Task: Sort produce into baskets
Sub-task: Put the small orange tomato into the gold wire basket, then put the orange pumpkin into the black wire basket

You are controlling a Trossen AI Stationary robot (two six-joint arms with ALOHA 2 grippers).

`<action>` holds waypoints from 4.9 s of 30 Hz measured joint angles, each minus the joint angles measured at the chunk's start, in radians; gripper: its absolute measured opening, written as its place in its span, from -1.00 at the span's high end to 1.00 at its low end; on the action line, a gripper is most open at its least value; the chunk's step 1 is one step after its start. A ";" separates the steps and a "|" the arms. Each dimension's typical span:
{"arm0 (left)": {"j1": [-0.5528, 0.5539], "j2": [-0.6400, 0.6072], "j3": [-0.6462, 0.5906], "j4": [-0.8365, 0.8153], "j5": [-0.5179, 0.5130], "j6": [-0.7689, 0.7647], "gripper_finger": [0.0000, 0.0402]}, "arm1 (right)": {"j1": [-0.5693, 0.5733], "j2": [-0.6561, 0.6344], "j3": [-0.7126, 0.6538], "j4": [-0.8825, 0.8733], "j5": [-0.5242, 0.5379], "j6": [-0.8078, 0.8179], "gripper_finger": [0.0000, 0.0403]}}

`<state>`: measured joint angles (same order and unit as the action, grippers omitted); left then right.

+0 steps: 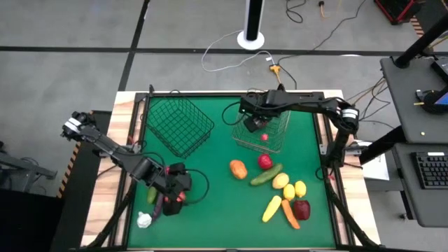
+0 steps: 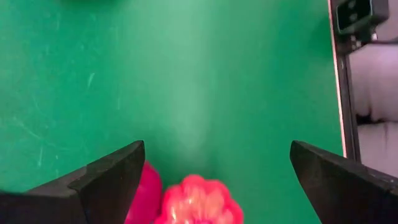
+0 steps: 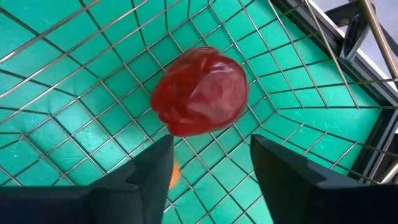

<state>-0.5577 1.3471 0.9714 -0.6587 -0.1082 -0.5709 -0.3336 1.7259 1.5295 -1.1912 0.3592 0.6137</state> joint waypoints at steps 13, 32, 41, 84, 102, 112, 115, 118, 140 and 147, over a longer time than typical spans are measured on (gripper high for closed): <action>-0.109 -0.006 0.000 -0.177 0.129 -0.065 -0.92 | 0.111 -0.119 0.000 0.015 0.010 0.041 -0.37; -0.162 0.021 0.009 -0.190 0.026 -0.179 -0.92 | 0.356 -0.162 0.000 0.113 0.020 0.087 -0.50; -0.164 0.071 0.009 -0.188 0.015 -0.132 -0.92 | 0.371 -0.162 0.000 0.125 0.038 0.103 -0.50; -0.166 0.131 -0.012 -0.186 -0.100 -0.158 -0.96 | 0.377 -0.161 0.000 0.134 0.062 0.117 -0.61; -0.167 0.127 -0.148 -0.049 -0.106 -0.148 -0.96 | 0.377 -0.161 0.000 0.135 0.062 0.115 -0.63; -0.167 0.127 -0.146 -0.044 -0.104 -0.142 -0.71 | 0.377 -0.161 0.000 0.135 0.062 0.115 -0.62; -0.168 0.123 -0.147 -0.040 -0.093 -0.142 -0.63 | 0.377 -0.161 0.000 0.135 0.062 0.115 -0.61; -0.168 0.116 -0.140 -0.046 -0.078 -0.135 -0.63 | 0.377 -0.161 0.000 0.135 0.062 0.115 -0.61; -0.087 0.075 0.416 -0.678 -0.551 0.054 -0.61 | 0.377 -0.161 0.000 0.136 0.062 0.103 -0.62; 0.190 -0.031 0.386 -0.676 -0.616 0.216 -0.61 | 0.377 -0.161 0.000 0.155 0.061 0.084 -0.63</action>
<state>-0.3682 1.3164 1.3575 -1.3342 -0.7239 -0.3547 0.0437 1.5654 1.5293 -1.0360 0.4206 0.6981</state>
